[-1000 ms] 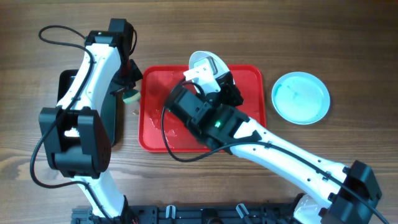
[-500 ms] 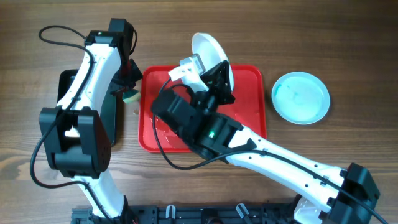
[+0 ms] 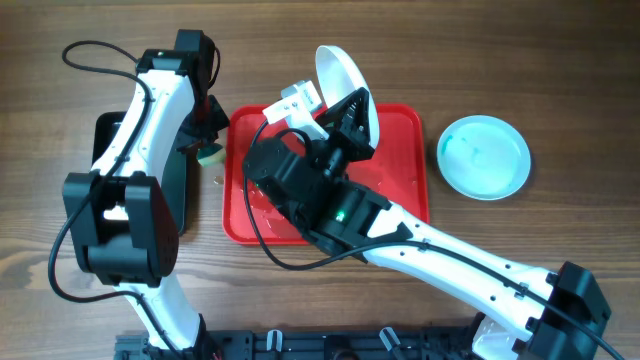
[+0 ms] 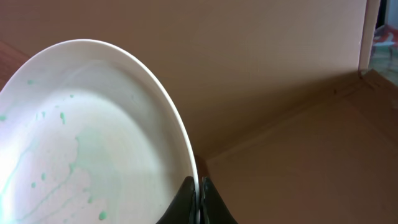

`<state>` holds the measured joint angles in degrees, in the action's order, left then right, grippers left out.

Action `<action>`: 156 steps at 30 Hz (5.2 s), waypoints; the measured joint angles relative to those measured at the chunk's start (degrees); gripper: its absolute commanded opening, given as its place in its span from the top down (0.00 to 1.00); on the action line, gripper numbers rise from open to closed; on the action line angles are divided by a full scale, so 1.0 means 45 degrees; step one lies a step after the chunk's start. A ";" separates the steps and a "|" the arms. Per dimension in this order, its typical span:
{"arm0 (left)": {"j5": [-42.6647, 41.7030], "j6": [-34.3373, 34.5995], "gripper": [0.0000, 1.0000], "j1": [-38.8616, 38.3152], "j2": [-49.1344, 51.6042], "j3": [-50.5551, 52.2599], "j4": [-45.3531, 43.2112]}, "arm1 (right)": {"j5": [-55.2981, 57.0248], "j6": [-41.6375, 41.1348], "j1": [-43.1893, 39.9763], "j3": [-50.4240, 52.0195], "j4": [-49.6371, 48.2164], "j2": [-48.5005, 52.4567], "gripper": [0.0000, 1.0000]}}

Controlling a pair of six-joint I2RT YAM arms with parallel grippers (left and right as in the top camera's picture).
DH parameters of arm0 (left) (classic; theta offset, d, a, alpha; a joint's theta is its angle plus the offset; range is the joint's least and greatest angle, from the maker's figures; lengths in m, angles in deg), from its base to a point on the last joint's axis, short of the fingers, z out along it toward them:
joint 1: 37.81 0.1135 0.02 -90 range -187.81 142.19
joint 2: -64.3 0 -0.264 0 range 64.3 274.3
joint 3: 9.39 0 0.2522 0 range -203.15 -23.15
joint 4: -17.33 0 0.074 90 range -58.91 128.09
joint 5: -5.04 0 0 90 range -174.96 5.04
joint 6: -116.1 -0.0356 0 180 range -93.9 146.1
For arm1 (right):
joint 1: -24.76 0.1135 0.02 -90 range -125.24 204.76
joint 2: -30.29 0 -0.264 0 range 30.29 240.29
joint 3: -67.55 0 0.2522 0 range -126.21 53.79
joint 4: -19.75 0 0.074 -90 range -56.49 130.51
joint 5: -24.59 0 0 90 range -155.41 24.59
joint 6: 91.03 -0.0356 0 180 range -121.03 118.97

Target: Clean dirty plates on tray and stack at the side

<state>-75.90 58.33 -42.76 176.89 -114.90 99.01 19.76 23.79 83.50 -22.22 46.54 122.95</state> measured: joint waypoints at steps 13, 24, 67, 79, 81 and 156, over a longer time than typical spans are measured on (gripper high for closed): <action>0.0267 -0.0408 0.96 0.0073 0.0000 0.0000 0.0087 | -0.2807 -0.1583 0.0000 -0.0005 0.2710 -0.0010 0.96; 0.1365 -0.3526 0.96 0.2880 0.0010 0.1078 -0.2181 | -1.4707 -0.7800 -0.4517 0.0005 0.5999 -0.0024 0.96; 0.0335 -0.4133 0.00 0.1161 -0.2273 0.1894 -0.2657 | -1.9496 -0.9709 -1.8102 0.2176 0.8184 -0.0024 0.57; 0.0335 -0.4133 0.00 0.1161 -0.2273 0.1894 -0.2652 | -2.5247 -0.7859 -1.8098 0.1224 1.2424 -0.6421 0.00; 0.0335 -0.4133 0.00 0.1161 -0.2273 0.1894 -0.2647 | -2.5519 -0.7800 -1.8098 0.1214 1.2599 -0.7587 0.00; -0.1190 -0.4342 0.00 0.1389 -1.6140 1.0841 -1.2497 | -2.4859 -0.4007 -1.4226 1.6368 -0.2322 -2.0429 0.00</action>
<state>-81.25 38.79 -36.51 104.26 -66.11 42.77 -92.11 5.76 19.48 51.44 36.10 31.02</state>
